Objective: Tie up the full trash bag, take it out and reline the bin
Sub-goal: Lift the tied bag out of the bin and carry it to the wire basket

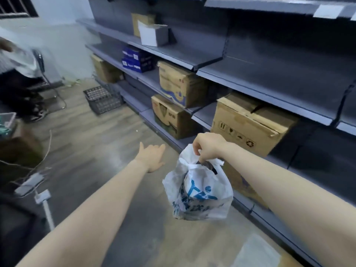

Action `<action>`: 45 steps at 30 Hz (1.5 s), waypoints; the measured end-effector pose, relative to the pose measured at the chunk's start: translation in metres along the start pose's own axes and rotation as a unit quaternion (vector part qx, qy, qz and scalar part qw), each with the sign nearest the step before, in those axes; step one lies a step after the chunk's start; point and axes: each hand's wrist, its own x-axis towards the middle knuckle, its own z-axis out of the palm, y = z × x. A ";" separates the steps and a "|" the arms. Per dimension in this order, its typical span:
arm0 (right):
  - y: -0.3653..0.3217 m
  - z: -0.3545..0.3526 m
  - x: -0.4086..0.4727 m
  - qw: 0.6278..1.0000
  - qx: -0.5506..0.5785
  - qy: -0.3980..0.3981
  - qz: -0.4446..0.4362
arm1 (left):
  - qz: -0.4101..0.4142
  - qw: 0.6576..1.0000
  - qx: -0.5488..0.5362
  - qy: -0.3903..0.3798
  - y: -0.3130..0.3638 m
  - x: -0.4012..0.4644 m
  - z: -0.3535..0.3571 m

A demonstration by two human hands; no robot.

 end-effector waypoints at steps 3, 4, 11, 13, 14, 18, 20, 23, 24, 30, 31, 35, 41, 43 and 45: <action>-0.039 -0.002 0.049 0.999 -0.007 -0.007 -0.041 | -0.040 0.999 -0.005 -0.008 -0.056 0.002 0.005; -0.048 -0.004 0.061 0.999 -0.009 -0.006 -0.051 | -0.048 0.999 -0.005 -0.011 -0.069 0.003 0.006; -0.118 -0.017 0.153 0.992 -0.005 0.033 -0.119 | -0.097 0.994 -0.040 -0.016 -0.166 0.016 0.014; -0.134 -0.020 0.183 0.989 -0.008 0.042 -0.141 | -0.110 0.993 -0.049 -0.013 -0.191 0.025 0.016; -0.140 -0.022 0.199 0.987 -0.013 0.044 -0.154 | -0.116 0.992 -0.053 -0.012 -0.202 0.030 0.016; -0.164 -0.032 0.265 0.981 -0.036 0.027 -0.191 | -0.143 0.986 -0.081 -0.018 -0.247 0.056 0.015; -0.173 -0.037 0.299 0.978 -0.040 0.008 -0.203 | -0.162 0.983 -0.087 -0.014 -0.271 0.072 0.014; -0.186 -0.049 0.347 0.973 -0.047 -0.021 -0.225 | -0.188 0.977 -0.099 -0.015 -0.306 0.096 0.009; -0.190 -0.053 0.362 0.971 -0.050 -0.028 -0.233 | -0.196 0.975 -0.101 -0.012 -0.318 0.104 0.007; -0.221 -0.074 0.451 0.954 -0.106 -0.054 -0.274 | -0.226 0.966 -0.123 0.007 -0.381 0.136 -0.002; -0.227 -0.077 0.465 0.952 -0.115 -0.055 -0.278 | -0.227 0.966 -0.125 0.007 -0.393 0.141 0.000; -0.256 -0.090 0.521 0.949 -0.140 -0.063 -0.276 | -0.233 0.966 -0.115 -0.002 -0.451 0.162 0.008; -0.296 -0.106 0.596 0.957 -0.150 -0.051 -0.242 | -0.221 0.971 -0.088 -0.014 -0.550 0.190 -0.008; -0.307 -0.111 0.619 0.961 -0.142 -0.044 -0.232 | -0.225 0.970 -0.086 -0.009 -0.581 0.198 -0.017; -0.318 -0.116 0.639 0.963 -0.140 -0.031 -0.228 | -0.223 0.970 -0.094 -0.009 -0.606 0.207 -0.023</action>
